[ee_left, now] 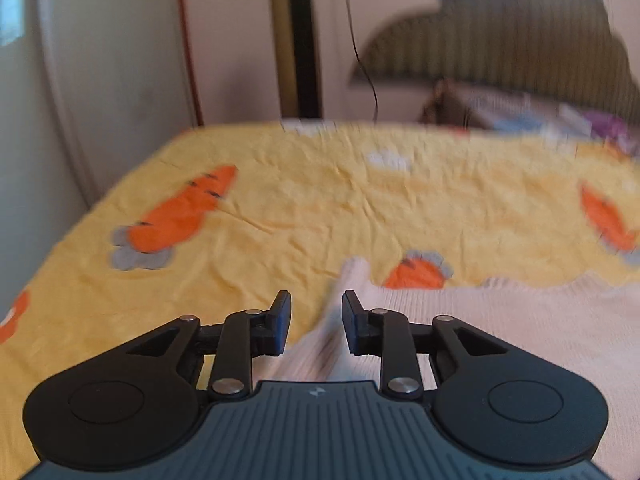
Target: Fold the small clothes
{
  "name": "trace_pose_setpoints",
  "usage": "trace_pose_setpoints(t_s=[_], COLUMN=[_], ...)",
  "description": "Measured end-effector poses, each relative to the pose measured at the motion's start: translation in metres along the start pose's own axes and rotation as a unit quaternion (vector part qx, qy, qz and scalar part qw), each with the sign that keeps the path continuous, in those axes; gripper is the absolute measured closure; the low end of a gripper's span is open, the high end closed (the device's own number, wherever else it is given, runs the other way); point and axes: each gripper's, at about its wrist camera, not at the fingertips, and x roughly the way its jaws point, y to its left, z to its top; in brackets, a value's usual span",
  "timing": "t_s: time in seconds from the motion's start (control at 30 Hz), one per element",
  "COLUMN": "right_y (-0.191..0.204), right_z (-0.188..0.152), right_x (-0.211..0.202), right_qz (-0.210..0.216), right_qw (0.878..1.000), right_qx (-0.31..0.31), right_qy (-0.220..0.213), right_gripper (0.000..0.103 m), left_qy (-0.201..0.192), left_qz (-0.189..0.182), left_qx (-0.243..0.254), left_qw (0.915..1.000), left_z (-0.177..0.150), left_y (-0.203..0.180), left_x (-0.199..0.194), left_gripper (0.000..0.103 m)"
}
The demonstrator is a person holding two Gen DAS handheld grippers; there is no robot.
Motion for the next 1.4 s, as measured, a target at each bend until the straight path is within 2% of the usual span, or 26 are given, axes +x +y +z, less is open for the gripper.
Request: trace_pose_setpoints(t_s=[0.03,0.07,0.1,0.13,0.23,0.33,0.37,0.43,0.5,0.53,0.6,0.67,0.7,0.73,0.77,0.8,0.83,0.87,0.9,0.93,1.03,1.13,1.2,1.33,1.4], right_y=[0.005,0.011,0.018,0.025,0.062,0.111,0.125,0.155,0.173,0.177,0.177,0.172,0.169,0.168,0.167,0.166,0.166,0.166,0.166,0.165,0.161,0.153,0.146,0.132,0.134], right_z=[-0.002,-0.007,-0.012,-0.017,-0.037,-0.057,-0.062,-0.074,-0.084,-0.091,-0.110,-0.111,-0.111,-0.111,-0.112,-0.112,-0.112,-0.112,-0.112,-0.112,-0.112,-0.110,-0.108,-0.099,-0.089], right_x=[-0.013,-0.027,-0.040,-0.050,-0.064,-0.056,-0.049,-0.032,-0.011,-0.003,0.004,0.000,-0.001,-0.003,-0.004,-0.005,-0.005,-0.005,-0.004,-0.004,-0.005,-0.006,-0.006,-0.008,-0.012], right_qz=[0.007,0.021,0.040,0.061,0.105,0.127,0.130,0.130,0.116,0.102,0.099,0.108,0.111,0.114,0.117,0.118,0.119,0.120,0.121,0.122,0.130,0.146,0.160,0.188,0.181], right_qw=[1.000,0.999,0.998,0.997,0.993,0.985,0.982,0.976,0.972,0.970,0.967,0.972,0.973,0.973,0.973,0.973,0.973,0.973,0.974,0.974,0.975,0.977,0.978,0.979,0.982], right_qx=[-0.002,-0.004,-0.007,-0.010,-0.050,-0.116,-0.136,-0.173,-0.196,-0.213,-0.233,-0.209,-0.205,-0.203,-0.200,-0.198,-0.196,-0.194,-0.193,-0.191,-0.181,-0.158,-0.136,-0.080,-0.054], right_qy=[-0.017,-0.034,-0.044,-0.048,-0.038,-0.006,0.004,0.027,0.053,0.050,0.010,0.003,0.000,-0.002,-0.005,-0.006,-0.007,-0.007,-0.008,-0.009,-0.012,-0.013,-0.014,-0.002,0.028], right_gripper=[0.046,0.044,0.042,0.041,0.039,0.039,0.038,0.036,0.031,0.024,0.014,0.014,0.014,0.014,0.014,0.014,0.014,0.014,0.014,0.014,0.014,0.014,0.014,0.014,0.012], left_qy=[-0.025,-0.040,-0.051,-0.056,-0.014,0.041,0.051,0.068,0.066,0.072,0.082,0.074,0.070,0.071,0.072,0.079,0.087,0.082,0.073,0.061,-0.002,-0.060,-0.079,-0.085,-0.089], left_qz=[-0.010,-0.019,-0.023,-0.021,-0.020,-0.033,-0.042,-0.054,-0.073,-0.090,-0.115,-0.133,-0.128,-0.120,-0.110,-0.089,-0.074,-0.073,-0.071,-0.065,-0.041,-0.031,-0.019,-0.002,0.006], left_qx=[-0.035,-0.071,-0.103,-0.136,-0.205,-0.288,-0.299,-0.299,-0.320,-0.339,-0.386,-0.420,-0.429,-0.431,-0.425,-0.411,-0.397,-0.399,-0.396,-0.378,-0.278,-0.159,-0.096,-0.028,-0.002], left_qw=[0.9990,0.9965,0.9931,0.9890,0.9784,0.9562,0.9519,0.9503,0.9423,0.9338,0.9114,0.8947,0.8913,0.8913,0.8957,0.9039,0.9106,0.9104,0.9126,0.9214,0.9596,0.9850,0.9920,0.9959,0.9960], left_z=[-0.010,-0.024,-0.039,-0.057,-0.101,-0.132,-0.137,-0.137,-0.134,-0.134,-0.135,-0.137,-0.136,-0.133,-0.130,-0.128,-0.127,-0.127,-0.125,-0.121,-0.105,-0.094,-0.094,-0.101,-0.105], left_y=[0.010,0.021,0.030,0.037,0.051,0.059,0.059,0.054,0.054,0.055,0.056,0.056,0.054,0.052,0.048,0.044,0.041,0.040,0.039,0.034,0.005,-0.033,-0.055,-0.077,-0.083], left_x=[-0.025,-0.046,-0.065,-0.084,-0.116,-0.124,-0.123,-0.116,-0.108,-0.102,-0.088,-0.079,-0.077,-0.075,-0.074,-0.073,-0.072,-0.073,-0.077,-0.083,-0.108,-0.127,-0.133,-0.136,-0.137], left_gripper=[0.062,0.035,0.024,0.019,0.019,0.020,0.020,0.020,0.020,0.020,0.020,0.020,0.020,0.021,0.031,0.050,0.076,0.080,0.080,0.081,0.082,0.082,0.082,0.082,0.082])
